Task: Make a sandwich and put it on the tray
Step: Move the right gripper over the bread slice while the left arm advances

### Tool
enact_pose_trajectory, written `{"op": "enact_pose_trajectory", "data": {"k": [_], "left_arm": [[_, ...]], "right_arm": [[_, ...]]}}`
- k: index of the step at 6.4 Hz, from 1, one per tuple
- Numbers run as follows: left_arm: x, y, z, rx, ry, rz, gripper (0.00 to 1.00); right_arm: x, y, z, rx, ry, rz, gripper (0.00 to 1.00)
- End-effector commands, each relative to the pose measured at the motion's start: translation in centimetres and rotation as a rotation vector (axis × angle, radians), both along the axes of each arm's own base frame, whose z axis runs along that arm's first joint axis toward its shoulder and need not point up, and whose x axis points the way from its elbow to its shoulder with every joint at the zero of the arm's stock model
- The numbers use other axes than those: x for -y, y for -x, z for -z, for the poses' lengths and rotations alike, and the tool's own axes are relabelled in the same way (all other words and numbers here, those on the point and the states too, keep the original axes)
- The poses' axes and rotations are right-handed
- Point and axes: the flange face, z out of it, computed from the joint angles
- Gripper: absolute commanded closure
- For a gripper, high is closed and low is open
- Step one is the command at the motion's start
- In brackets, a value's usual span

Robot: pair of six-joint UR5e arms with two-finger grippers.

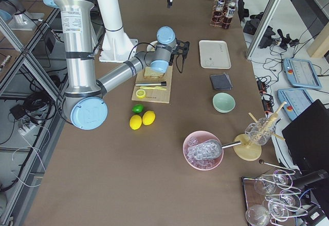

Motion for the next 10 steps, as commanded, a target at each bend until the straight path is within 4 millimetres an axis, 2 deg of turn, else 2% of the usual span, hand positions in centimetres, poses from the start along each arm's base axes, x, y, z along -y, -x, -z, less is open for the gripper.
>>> {"op": "enact_pose_trajectory", "data": {"k": [1, 2, 3, 5, 7, 9, 10], "left_arm": [[0.0, -0.2, 0.8, -0.012, -0.009, -0.011, 0.03], [0.0, -0.3, 0.8, -0.012, -0.009, -0.011, 0.03], [0.0, -0.3, 0.7, -0.01, -0.006, -0.01, 0.03], [0.1, -0.4, 0.5, -0.007, -0.005, -0.01, 0.03], [0.4, -0.7, 0.2, -0.001, 0.002, -0.01, 0.03], [0.5, -0.8, -0.1, 0.004, 0.006, -0.008, 0.02], [0.5, -0.8, -0.1, 0.004, 0.006, -0.008, 0.02]], "right_arm": [[-1.0, 2.0, -0.1, -0.007, 0.008, 0.013, 0.0], [-2.4, 3.9, -0.5, -0.018, 0.004, 0.038, 0.0], [-3.8, 5.0, -1.8, -0.044, 0.011, 0.062, 0.0], [-5.5, 6.3, -3.6, -0.076, 0.024, 0.1, 0.02], [-6.9, 8.5, -5.2, -0.12, 0.019, 0.102, 0.21], [-7.7, 10.1, -6.9, -0.156, 0.001, 0.128, 0.2], [-8.4, 11.5, -7.8, -0.184, -0.015, 0.115, 0.2]]}}
